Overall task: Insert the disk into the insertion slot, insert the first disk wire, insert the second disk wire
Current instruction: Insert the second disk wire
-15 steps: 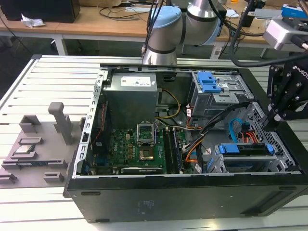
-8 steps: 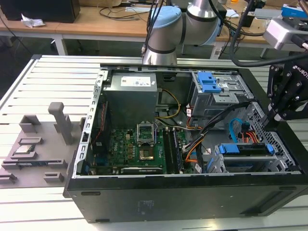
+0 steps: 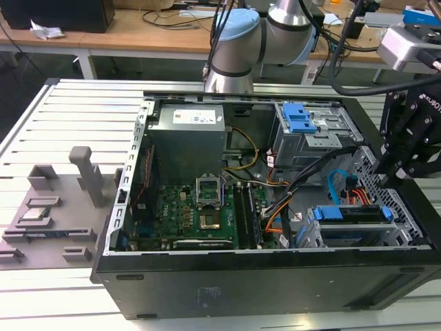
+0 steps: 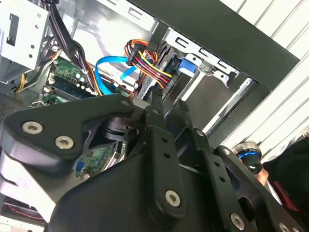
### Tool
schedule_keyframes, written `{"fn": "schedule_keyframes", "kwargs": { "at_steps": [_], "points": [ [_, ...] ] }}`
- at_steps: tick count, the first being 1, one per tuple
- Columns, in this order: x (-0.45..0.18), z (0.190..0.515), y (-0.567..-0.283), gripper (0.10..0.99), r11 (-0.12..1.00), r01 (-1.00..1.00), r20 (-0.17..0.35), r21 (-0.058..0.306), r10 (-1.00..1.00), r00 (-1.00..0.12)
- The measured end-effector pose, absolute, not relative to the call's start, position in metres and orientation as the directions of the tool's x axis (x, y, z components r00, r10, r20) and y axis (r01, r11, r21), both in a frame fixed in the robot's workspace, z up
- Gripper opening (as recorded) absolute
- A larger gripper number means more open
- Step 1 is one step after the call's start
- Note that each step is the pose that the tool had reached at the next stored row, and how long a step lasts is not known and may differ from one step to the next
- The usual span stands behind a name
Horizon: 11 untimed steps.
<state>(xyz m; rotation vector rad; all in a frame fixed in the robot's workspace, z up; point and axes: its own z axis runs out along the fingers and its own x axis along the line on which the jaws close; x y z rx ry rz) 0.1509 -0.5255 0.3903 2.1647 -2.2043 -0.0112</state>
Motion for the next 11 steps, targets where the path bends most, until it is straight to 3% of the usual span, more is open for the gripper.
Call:
{"fn": "schedule_keyframes", "kwargs": {
  "at_steps": [11],
  "points": [
    [0.118, 0.376, -0.508, 0.302, 0.019, -0.999, 0.033, 0.042, -0.999, -0.017]
  ]
}}
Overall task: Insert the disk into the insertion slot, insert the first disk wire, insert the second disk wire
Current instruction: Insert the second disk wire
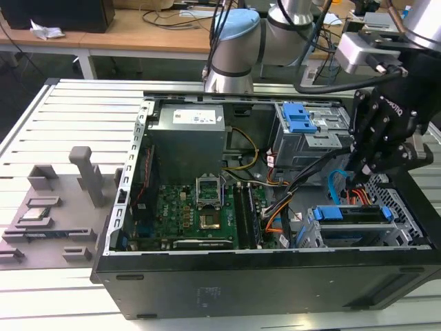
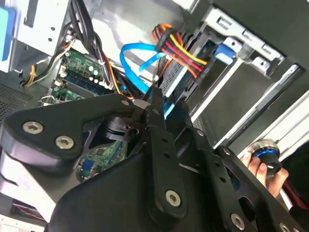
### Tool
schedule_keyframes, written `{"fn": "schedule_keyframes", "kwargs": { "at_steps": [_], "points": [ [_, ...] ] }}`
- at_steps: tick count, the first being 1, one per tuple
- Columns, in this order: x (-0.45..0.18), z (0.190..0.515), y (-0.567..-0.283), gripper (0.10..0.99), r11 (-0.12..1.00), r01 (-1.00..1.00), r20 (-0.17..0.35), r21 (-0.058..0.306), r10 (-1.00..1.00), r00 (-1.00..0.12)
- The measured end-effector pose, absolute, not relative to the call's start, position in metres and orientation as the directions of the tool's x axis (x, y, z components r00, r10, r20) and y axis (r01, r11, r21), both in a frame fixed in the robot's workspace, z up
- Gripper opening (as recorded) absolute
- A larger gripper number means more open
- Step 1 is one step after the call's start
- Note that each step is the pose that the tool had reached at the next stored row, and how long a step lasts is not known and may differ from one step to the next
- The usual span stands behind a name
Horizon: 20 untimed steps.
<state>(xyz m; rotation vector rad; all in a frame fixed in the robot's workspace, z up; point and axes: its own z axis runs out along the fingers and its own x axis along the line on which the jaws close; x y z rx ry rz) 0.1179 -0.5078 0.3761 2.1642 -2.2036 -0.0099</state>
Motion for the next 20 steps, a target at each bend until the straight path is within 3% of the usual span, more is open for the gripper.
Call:
{"fn": "schedule_keyframes", "kwargs": {
  "at_steps": [9, 11, 20],
  "points": [
    [0.113, 0.372, -0.508, 0.302, 0.019, -0.999, 0.039, 0.042, -0.999, -0.017],
    [0.113, 0.372, -0.508, 0.161, 0.019, -0.999, 0.039, 0.042, -0.999, -0.017],
    [0.114, 0.366, -0.525, 0.161, 0.019, -0.999, 0.04, 0.042, -0.999, -0.017]
  ]
}}
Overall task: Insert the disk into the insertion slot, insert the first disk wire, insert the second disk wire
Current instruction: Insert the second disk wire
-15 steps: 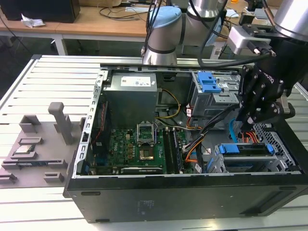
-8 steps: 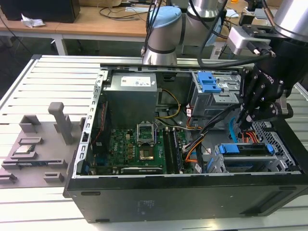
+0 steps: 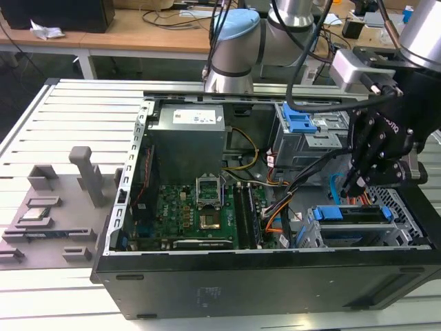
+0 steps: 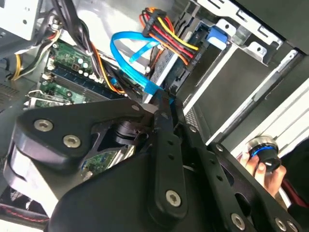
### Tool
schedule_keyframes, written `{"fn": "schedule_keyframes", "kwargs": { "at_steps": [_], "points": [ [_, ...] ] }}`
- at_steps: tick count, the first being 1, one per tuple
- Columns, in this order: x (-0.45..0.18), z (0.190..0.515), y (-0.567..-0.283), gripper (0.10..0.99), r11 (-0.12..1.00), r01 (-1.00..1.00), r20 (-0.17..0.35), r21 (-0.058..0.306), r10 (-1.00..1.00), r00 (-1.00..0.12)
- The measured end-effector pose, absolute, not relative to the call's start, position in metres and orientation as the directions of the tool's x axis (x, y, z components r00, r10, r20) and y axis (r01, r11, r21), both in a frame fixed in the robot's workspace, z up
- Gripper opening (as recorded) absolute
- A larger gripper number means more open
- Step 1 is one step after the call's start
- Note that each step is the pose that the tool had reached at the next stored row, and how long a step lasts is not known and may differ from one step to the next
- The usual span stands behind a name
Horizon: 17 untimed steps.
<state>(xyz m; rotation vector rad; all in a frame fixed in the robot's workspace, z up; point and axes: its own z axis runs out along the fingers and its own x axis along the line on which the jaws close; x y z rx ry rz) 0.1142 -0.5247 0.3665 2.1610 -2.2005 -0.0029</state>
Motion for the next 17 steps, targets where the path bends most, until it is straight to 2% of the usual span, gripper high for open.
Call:
{"fn": "schedule_keyframes", "kwargs": {
  "at_steps": [17],
  "points": [
    [0.127, 0.344, -0.531, 0.161, 0.019, -0.999, 0.042, 0.042, -0.999, -0.017]
  ]
}}
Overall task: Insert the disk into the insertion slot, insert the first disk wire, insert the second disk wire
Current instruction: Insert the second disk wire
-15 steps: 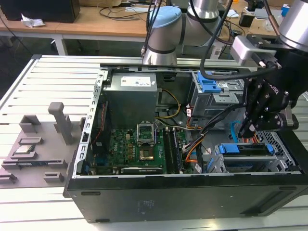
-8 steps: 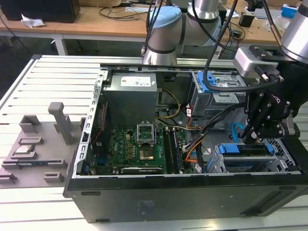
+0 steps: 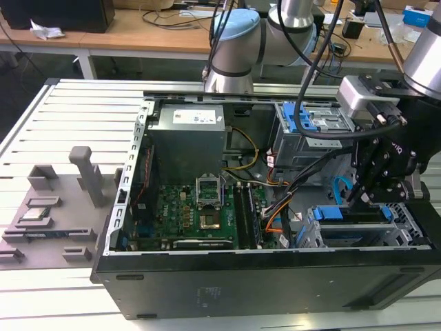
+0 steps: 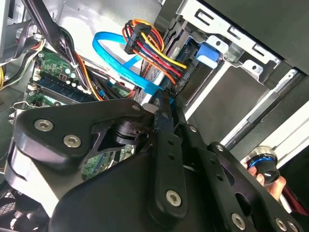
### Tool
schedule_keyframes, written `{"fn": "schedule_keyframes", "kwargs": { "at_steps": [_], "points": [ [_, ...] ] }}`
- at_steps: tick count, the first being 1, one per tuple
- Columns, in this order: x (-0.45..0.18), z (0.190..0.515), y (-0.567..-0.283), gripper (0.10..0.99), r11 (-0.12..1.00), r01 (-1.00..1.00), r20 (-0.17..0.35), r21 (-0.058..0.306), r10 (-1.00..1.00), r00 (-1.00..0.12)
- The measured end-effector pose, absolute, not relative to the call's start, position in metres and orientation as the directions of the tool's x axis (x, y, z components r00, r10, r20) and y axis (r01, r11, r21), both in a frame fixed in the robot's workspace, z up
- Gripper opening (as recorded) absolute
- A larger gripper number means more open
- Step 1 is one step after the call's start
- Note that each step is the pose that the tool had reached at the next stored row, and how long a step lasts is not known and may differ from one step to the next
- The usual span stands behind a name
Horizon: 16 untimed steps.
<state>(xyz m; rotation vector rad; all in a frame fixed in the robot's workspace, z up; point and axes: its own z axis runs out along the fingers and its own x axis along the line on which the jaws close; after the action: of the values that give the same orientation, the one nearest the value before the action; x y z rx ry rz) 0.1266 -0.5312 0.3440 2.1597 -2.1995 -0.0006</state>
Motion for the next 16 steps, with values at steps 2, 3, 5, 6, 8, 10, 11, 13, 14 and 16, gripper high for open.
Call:
{"fn": "schedule_keyframes", "kwargs": {
  "at_steps": [2, 3, 5, 6, 8, 10, 11, 13, 14, 16],
  "points": [
    [0.1266, 0.3416, -0.5314, 0.161, 0.019, -0.999, 0.042, 0.042, -0.999, -0.017],
    [0.1266, 0.3409, -0.5314, 0.161, 0.019, -0.999, 0.042, 0.042, -0.999, -0.017],
    [0.1267, 0.3396, -0.5315, 0.161, 0.019, -0.999, 0.042, 0.042, -0.999, -0.017],
    [0.1267, 0.3393, -0.5315, 0.161, 0.019, -0.999, 0.042, 0.042, -0.999, -0.017],
    [0.1266, 0.3384, -0.5316, 0.161, 0.019, -0.999, 0.043, 0.042, -0.999, -0.017],
    [0.1267, 0.3384, -0.5316, 0.161, 0.019, -0.999, 0.043, 0.042, -0.999, -0.017],
    [0.1266, 0.3383, -0.5315, 0.161, 0.019, -0.999, 0.043, 0.042, -0.999, -0.017],
    [0.1266, 0.3381, -0.5315, 0.173, 0.019, -0.999, 0.043, 0.042, -0.999, -0.017],
    [0.1267, 0.3381, -0.5315, 0.235, 0.019, -0.999, 0.043, 0.042, -0.999, -0.017],
    [0.1267, 0.3422, -0.5315, 0.235, 0.019, -0.999, 0.043, 0.042, -0.999, -0.017]
  ]
}}
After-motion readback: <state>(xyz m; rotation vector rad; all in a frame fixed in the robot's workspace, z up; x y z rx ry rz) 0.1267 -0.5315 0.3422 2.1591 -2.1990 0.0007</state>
